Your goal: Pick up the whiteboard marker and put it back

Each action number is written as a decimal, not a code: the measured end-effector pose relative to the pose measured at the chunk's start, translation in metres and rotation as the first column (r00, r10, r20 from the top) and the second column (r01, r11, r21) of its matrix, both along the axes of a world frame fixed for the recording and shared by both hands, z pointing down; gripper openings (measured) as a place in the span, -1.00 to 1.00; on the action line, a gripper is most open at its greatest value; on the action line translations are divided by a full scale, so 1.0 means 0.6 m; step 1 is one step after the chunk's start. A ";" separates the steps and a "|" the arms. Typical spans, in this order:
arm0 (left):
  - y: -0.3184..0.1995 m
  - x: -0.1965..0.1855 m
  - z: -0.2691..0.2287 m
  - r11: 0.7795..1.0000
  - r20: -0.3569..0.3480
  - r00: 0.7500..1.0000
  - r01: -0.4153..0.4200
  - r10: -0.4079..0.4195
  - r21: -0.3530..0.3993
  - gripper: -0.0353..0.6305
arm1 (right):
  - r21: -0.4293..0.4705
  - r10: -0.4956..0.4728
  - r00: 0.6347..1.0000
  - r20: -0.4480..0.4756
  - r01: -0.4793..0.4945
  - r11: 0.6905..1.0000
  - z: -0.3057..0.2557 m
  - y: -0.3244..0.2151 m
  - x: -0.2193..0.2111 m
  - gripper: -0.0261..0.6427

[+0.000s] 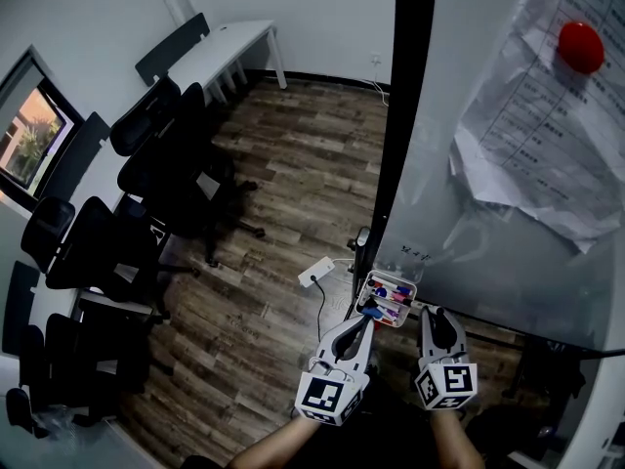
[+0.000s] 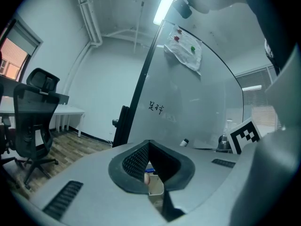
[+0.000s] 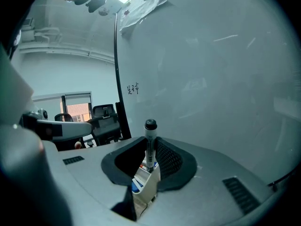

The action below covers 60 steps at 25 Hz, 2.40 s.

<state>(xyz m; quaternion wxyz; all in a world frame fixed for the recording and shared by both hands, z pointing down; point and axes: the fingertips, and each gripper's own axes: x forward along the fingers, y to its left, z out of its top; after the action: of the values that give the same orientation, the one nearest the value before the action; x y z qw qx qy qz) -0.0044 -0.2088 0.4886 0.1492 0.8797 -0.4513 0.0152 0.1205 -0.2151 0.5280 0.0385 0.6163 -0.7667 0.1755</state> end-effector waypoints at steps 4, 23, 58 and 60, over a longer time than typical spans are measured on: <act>-0.003 0.002 0.000 1.000 -0.001 1.000 0.001 -0.001 -0.002 -0.88 | -0.015 -0.012 1.000 -0.013 0.012 1.000 0.014 -0.004 -0.006 -0.69; -0.014 -0.002 0.010 1.000 -0.007 1.000 0.005 -0.005 -0.019 -0.88 | -0.072 -0.034 0.998 -0.046 0.031 0.997 0.060 -0.019 -0.022 -0.69; -0.029 -0.015 0.016 0.999 -0.024 1.000 -0.019 0.018 -0.030 -0.88 | -0.101 -0.007 0.999 -0.047 0.003 0.995 0.090 -0.013 -0.028 -0.67; -0.028 -0.015 0.015 0.999 -0.024 0.999 -0.023 0.022 -0.026 -0.88 | -0.100 -0.006 0.999 -0.046 0.001 0.995 0.090 -0.012 -0.028 -0.67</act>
<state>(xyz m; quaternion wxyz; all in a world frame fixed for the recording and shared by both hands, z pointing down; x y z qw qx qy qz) -0.0132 -0.2255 0.4975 0.1661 0.8827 -0.4394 0.0124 0.1034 -0.2221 0.5817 0.0874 0.6162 -0.7570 0.1991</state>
